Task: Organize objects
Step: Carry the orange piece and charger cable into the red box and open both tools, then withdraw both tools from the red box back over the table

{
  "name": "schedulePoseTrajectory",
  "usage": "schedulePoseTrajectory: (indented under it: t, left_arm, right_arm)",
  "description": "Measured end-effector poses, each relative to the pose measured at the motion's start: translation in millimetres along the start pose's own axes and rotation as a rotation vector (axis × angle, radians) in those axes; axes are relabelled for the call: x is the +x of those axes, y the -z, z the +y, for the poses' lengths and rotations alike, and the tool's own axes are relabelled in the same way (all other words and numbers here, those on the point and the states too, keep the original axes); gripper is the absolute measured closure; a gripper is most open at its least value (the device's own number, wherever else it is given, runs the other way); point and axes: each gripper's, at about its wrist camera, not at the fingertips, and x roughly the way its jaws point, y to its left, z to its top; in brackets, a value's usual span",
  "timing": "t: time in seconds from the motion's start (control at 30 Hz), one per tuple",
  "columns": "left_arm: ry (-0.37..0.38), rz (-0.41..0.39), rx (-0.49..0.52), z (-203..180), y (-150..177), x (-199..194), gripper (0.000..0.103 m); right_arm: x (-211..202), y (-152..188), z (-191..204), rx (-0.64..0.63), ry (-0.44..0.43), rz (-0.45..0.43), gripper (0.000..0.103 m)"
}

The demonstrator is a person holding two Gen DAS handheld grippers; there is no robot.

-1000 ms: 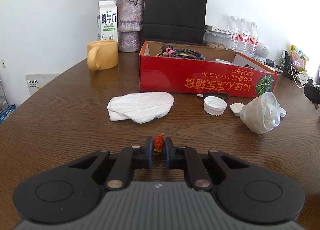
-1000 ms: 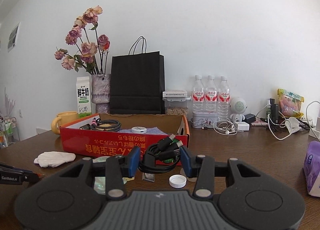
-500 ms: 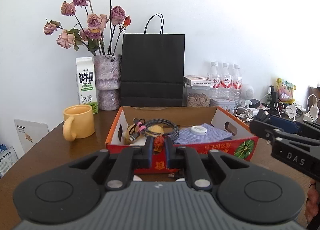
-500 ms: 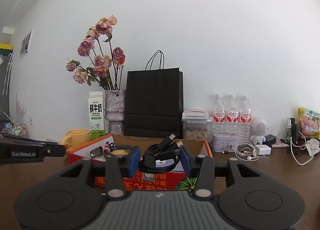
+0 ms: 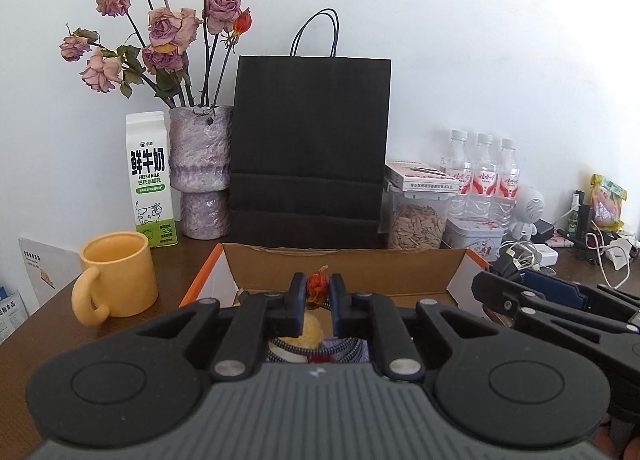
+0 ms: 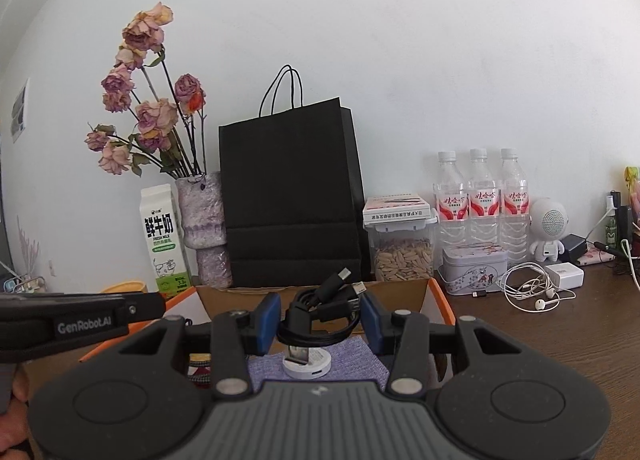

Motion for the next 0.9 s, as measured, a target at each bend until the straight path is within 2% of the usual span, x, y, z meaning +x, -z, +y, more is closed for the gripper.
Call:
schedulePoseTrajectory:
  t: [0.1, 0.37, 0.43, 0.47, 0.5, 0.53, 0.57, 0.67, 0.7, 0.9]
  left_arm:
    - [0.016, -0.005, -0.024, 2.4, 1.0, 16.1, 0.090]
    - [0.032, 0.008, -0.008, 7.1, 4.0, 34.6, 0.089]
    - [0.021, 0.013, -0.015, 9.4, 6.6, 36.5, 0.076]
    - [0.016, 0.010, -0.028, 11.6, 7.7, 36.4, 0.050]
    - [0.009, -0.001, -0.037, 13.3, 8.7, 35.3, 0.035]
    - [-0.006, -0.020, -0.043, 14.6, 9.9, 33.2, 0.007]
    - [-0.024, -0.040, -0.045, 14.9, 10.7, 30.9, 0.000]
    - [-0.047, -0.070, -0.025, 14.0, 10.0, 27.0, 0.000]
    - [-0.049, -0.070, -0.023, 14.2, 10.3, 26.8, 0.000]
    - [-0.069, -0.055, -0.022, 15.6, 14.7, 30.8, 0.000]
  right_arm:
    - [13.7, 1.6, -5.3, -0.013, 0.008, 0.016, 0.061]
    - [37.3, 6.3, -11.2, -0.038, 0.014, 0.054, 0.060]
    - [37.5, 8.8, -10.3, -0.046, 0.021, 0.063, 0.059]
    - [36.9, 10.7, -10.8, -0.047, 0.029, 0.068, 0.055]
    - [36.7, 12.5, -11.1, -0.050, 0.036, 0.076, 0.039]
    - [36.8, 13.8, -11.5, -0.050, 0.043, 0.084, 0.019]
    - [36.3, 15.0, -12.1, -0.049, 0.052, 0.089, 0.011]
    - [31.0, 15.9, -11.6, -0.048, 0.057, 0.061, 0.006]
    - [30.1, 16.0, -11.3, -0.048, 0.056, 0.055, 0.001]
    - [29.2, 15.8, -13.1, -0.039, 0.069, 0.047, 0.000]
